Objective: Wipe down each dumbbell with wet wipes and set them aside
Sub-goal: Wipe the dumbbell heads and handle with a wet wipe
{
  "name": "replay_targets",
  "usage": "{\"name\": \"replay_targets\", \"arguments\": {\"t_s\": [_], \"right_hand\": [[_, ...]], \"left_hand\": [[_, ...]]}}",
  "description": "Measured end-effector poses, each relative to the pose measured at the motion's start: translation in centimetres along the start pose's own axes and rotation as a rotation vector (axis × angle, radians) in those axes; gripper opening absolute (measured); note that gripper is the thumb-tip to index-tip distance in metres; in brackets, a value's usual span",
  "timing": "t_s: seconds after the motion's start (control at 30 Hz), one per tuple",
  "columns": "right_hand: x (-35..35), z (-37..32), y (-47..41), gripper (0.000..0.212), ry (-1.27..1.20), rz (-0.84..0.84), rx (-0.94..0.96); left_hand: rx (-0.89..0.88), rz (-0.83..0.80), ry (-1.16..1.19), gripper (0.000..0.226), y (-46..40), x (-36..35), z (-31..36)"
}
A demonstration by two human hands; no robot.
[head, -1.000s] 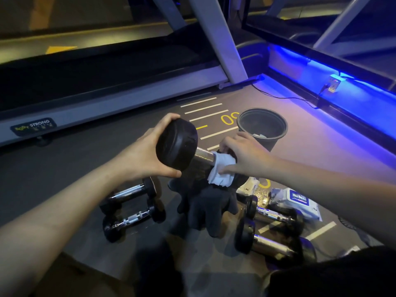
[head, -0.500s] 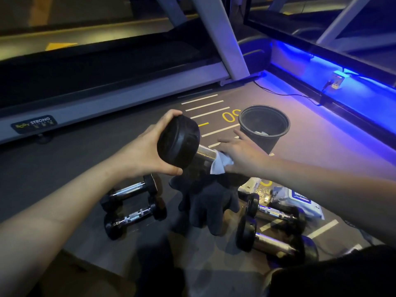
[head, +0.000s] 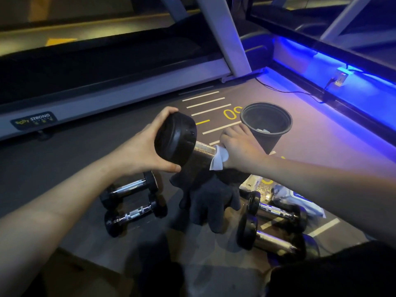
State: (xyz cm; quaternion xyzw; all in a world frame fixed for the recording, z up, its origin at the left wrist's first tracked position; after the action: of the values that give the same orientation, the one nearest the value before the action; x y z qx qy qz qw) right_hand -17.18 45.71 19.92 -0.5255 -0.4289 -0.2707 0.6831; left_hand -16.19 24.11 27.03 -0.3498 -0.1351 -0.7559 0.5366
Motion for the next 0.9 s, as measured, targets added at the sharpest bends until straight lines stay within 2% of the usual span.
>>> {"name": "replay_targets", "arguments": {"t_s": [0.07,0.2,0.27,0.33,0.43,0.5,0.57,0.73,0.8,0.9], "right_hand": [[0.1,0.0,0.1,0.046,0.004,0.011,0.006],[-0.4,0.7,0.3,0.085,-0.136,-0.248,-0.030],[0.4,1.1,0.1,0.091,-0.310,-0.323,-0.081],[1.7,1.3,-0.3,0.087,-0.511,-0.358,-0.093],[2.8,1.2,-0.7,0.060,-0.784,-0.377,-0.211],[2.9,1.0,-1.3,0.052,-0.712,-0.275,-0.218],[2.7,0.3,-1.4,0.062,-0.553,-0.181,-0.154],[0.8,-0.9,-0.9,0.084,-0.323,-0.253,-0.043],[0.3,-0.5,-0.6,0.081,-0.266,-0.268,-0.016],[0.1,0.0,-0.5,0.064,-0.222,-0.238,0.017]], "left_hand": [[-0.006,0.002,-0.009,0.120,-0.1,0.0,0.0],[-0.015,-0.002,-0.026,0.121,-0.1,-0.1,0.1],[-0.010,0.000,-0.020,0.121,-0.1,-0.1,-0.1],[-0.007,0.003,-0.011,0.121,-0.2,0.0,-0.3],[-0.011,-0.001,-0.002,0.120,-0.4,0.0,-0.4],[-0.017,-0.005,0.007,0.119,-0.4,0.0,-0.3],[-0.024,-0.006,0.009,0.119,-0.3,0.0,-0.1],[-0.022,-0.012,0.014,0.119,-0.2,0.0,-0.1],[-0.014,-0.013,0.016,0.118,-0.2,-0.1,-0.2],[-0.009,-0.006,0.023,0.119,-0.3,-0.1,-0.4]]}}
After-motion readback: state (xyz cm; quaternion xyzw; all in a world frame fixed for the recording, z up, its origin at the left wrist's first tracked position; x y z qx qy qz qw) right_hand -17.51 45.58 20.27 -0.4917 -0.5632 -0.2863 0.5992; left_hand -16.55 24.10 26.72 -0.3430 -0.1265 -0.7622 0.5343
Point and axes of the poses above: each hand's wrist, its own y-axis away from the middle knuckle, its own x-axis out of the back of the hand, z = x × y, the point moved 8 cm from there along -y, towards the middle knuckle, and after that the axes turned 14 degrees about z, right-handed, at the moved point
